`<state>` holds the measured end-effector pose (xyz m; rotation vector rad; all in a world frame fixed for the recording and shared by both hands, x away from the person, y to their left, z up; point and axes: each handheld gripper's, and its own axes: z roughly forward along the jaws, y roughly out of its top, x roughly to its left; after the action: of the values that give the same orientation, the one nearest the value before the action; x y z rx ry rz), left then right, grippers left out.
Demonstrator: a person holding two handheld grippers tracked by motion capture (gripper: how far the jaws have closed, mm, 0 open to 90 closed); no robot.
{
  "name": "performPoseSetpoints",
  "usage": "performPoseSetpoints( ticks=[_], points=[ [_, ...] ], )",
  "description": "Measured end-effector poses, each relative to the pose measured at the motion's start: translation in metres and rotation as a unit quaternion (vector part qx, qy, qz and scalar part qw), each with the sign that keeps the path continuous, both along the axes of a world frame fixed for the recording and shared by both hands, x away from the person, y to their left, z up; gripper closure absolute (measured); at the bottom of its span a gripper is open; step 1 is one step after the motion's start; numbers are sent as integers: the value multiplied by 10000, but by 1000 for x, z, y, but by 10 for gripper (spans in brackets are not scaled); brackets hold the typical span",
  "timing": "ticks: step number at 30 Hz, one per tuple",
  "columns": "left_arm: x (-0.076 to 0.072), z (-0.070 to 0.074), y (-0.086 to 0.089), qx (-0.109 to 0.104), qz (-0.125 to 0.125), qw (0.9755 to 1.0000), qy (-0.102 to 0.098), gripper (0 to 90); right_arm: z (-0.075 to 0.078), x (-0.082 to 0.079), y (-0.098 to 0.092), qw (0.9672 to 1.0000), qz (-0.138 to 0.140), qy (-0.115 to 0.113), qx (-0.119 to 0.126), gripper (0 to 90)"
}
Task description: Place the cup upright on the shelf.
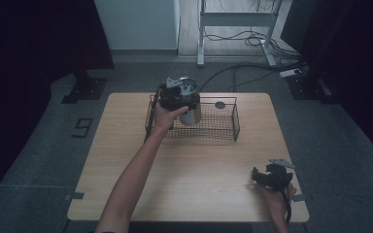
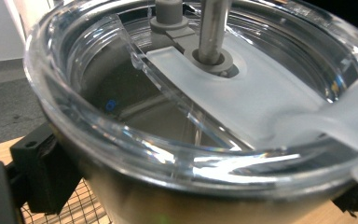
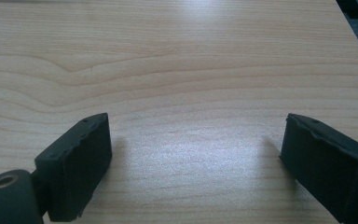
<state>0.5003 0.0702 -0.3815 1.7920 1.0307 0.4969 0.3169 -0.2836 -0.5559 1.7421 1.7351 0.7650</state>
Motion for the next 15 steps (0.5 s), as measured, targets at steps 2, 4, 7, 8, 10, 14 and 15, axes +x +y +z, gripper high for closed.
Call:
performPoseSetpoints(
  ticks=[2, 4, 7, 8, 10, 14, 15],
  points=[
    [4, -4, -3, 18, 54, 10000, 0, 39, 0, 0, 0, 10000, -5, 0, -2, 85],
    [9, -7, -4, 41, 99, 9999, 16, 38, 0, 0, 0, 10000, -7, 0, -5, 85],
    [16, -14, -4, 68, 169, 9998, 88, 39, 0, 0, 0, 10000, -6, 0, -2, 85],
    [18, -18, -4, 79, 196, 9997, 139, 38, 0, 0, 0, 10000, -6, -2, -4, 85],
    [21, -21, -5, 128, 216, 9995, 188, 38, 0, 0, 0, 10000, -6, -1, -4, 85],
    [25, -31, -8, 183, 241, 9992, 266, 38, 0, 0, 0, 10000, -10, -1, -7, 86],
    [26, -33, -8, 189, 234, 9992, 279, 38, 0, 0, 0, 10000, -11, -2, -6, 87]
  ],
)
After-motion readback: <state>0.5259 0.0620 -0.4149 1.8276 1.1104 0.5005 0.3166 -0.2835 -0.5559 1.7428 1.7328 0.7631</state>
